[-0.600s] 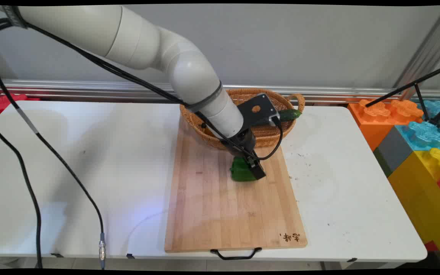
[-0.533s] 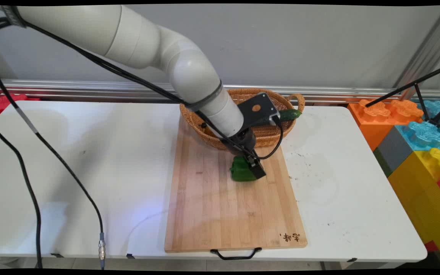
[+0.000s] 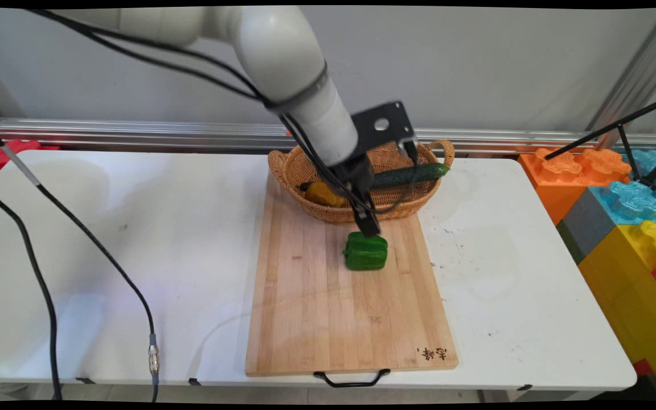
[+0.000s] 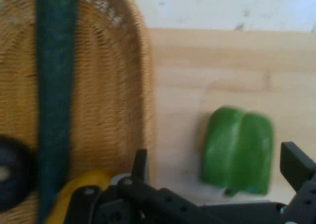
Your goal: Pick up the cucumber from the vegetable basket
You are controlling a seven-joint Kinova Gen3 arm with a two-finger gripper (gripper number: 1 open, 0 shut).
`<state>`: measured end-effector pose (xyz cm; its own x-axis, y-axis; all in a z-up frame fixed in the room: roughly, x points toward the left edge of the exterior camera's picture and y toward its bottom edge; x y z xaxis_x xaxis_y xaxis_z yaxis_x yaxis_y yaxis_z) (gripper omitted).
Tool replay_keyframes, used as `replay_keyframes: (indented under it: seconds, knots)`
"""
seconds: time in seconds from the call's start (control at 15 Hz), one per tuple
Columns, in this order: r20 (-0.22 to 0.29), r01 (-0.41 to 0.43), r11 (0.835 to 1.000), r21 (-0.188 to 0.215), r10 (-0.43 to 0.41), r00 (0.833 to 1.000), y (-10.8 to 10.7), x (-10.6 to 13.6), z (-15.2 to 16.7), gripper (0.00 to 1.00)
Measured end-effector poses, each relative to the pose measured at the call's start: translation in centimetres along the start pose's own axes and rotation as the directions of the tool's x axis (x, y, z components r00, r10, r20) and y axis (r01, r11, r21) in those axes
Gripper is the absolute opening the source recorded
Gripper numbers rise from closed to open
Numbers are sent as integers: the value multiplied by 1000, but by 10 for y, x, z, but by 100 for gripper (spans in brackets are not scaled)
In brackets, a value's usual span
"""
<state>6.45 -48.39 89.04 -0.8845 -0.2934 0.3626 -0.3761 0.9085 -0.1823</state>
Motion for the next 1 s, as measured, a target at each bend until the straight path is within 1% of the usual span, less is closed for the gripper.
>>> replay_keyframes:
  seconds: [0.2, 0.47, 0.53, 0.67, 1.0]
  knots:
    - [21, -43, 999, 33, 42, 999, -16, -1, -15, 100]
    - [19, -72, 993, 94, 70, 997, -44, -3, -24, 100]
    - [13, -80, 991, 109, 79, 997, -53, -4, -22, 100]
    - [-2, -91, 988, 124, 92, 996, -69, -6, -11, 100]
    - [-42, -86, 988, 128, 92, 995, -94, -13, 31, 100]
